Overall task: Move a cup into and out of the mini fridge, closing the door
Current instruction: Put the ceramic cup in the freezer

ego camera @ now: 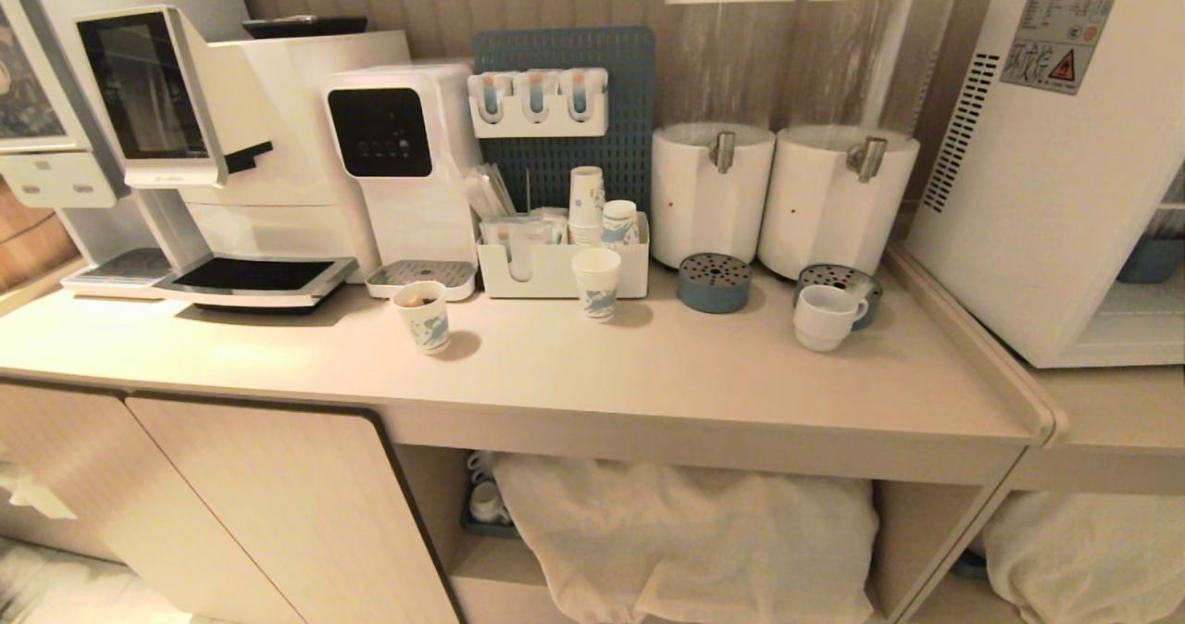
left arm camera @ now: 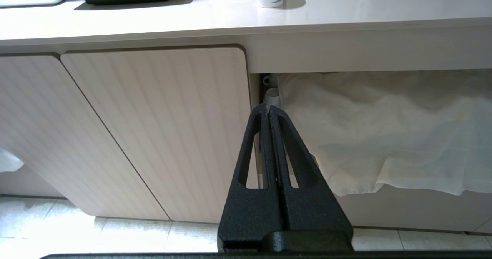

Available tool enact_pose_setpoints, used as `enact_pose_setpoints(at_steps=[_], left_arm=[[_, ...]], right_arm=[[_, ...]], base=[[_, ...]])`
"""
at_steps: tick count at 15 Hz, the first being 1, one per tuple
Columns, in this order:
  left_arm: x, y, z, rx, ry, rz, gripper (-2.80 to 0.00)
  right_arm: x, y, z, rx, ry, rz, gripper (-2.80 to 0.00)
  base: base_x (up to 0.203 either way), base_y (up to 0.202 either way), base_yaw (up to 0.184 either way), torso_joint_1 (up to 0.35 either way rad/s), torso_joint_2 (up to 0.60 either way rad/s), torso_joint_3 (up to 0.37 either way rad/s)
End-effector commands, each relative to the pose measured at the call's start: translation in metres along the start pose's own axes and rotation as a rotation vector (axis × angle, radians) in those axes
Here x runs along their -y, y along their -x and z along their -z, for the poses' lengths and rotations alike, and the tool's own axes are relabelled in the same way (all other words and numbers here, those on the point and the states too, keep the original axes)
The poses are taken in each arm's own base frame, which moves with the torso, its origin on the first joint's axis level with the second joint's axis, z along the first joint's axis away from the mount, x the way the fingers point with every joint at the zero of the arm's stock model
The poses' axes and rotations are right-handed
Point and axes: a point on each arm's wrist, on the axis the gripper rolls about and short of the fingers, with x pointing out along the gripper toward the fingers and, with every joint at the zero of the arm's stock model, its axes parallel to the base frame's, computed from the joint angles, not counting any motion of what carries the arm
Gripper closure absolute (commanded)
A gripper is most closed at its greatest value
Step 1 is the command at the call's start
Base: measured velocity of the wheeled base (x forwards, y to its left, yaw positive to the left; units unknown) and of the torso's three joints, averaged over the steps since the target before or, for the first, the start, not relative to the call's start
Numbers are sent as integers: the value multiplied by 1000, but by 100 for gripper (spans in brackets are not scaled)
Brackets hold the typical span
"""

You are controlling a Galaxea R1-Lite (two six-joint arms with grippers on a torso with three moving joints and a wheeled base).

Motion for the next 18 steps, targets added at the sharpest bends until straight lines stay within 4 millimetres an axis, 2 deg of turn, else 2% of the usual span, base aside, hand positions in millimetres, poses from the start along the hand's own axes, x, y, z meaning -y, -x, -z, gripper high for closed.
enact_pose_setpoints(at_steps=[1,3,5,7,8,9,12,13,16,18], left_arm=[[0,0,0,-1,-1,0,0],[0,0,0,-1,-1,0,0],[0,0,0,-1,-1,0,0],[0,0,0,-1,0,0,0],[0,0,0,-1,0,0,0],[0,0,0,-1,2,1,0],[0,0,0,-1,6,0,0],[0,0,0,-1,8,0,0],[0,-1,0,5,14,-2,0],[0,-1,1,13,12,-1,0]], right_arm=[[-11,-54,-12,-137,-60,36,0],[-17,-86,-16,-197,-137,99,0],[-13,-125,-19,-231,-213,230,0],[12,-154,-20,-260,-305,321,0],[27,-164,-17,-287,-314,307,0],[41,-174,-8,-325,-282,276,0],[92,-212,50,-409,-134,152,0],[107,-225,65,-363,-52,105,0],[152,-265,93,-90,236,-29,0],[181,-285,120,-85,279,-61,0]], base=[[0,0,0,0,0,0],[0,0,0,0,0,0],[0,0,0,0,0,0],[0,0,0,0,0,0],[0,0,0,0,0,0],[0,0,0,0,0,0],[0,0,0,0,0,0],[0,0,0,0,0,0],[0,0,0,0,0,0],[0,0,0,0,0,0]])
